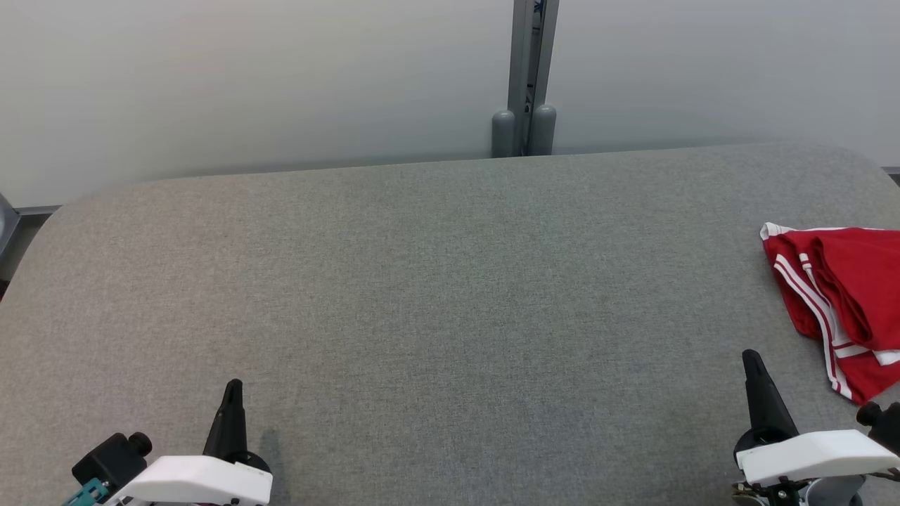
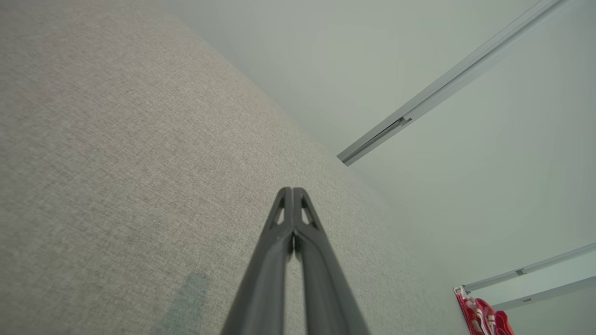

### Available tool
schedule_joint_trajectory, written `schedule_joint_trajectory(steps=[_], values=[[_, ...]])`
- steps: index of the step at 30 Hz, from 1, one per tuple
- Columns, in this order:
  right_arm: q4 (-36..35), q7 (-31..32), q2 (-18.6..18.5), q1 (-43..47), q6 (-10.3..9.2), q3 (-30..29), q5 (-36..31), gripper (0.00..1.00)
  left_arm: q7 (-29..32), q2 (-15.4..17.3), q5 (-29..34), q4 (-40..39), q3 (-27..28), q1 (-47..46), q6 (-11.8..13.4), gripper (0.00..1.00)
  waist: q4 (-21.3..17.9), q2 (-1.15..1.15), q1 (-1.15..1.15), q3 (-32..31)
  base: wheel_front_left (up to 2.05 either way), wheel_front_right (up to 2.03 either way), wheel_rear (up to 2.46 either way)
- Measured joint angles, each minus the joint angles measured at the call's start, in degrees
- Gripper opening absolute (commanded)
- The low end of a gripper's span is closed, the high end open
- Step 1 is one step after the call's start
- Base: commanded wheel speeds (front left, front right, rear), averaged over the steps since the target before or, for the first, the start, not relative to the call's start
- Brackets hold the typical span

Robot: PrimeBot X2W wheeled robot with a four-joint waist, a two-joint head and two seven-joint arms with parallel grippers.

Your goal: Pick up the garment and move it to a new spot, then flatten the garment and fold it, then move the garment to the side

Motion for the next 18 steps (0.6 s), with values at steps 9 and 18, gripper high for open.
schedule_joint_trajectory(steps=[9, 18], values=[[-0.2, 1.4, -0.1, -0.3, 0.00, -0.7, 5.5, 0.00, 1.3, 0.0, -5.5, -0.3, 1.0, -0.9, -0.7, 0.00, 0.1, 0.00, 0.00, -0.1, 0.00, 0.00, 0.00], [-0.4, 2.8, -0.3, -0.6, 0.00, -1.3, 11.2, 0.00, 3.0, 0.1, -10.8, -0.6, 2.1, -1.2, -1.7, 0.00, 0.2, 0.00, 0.00, -0.2, 0.00, 0.00, 0.00]])
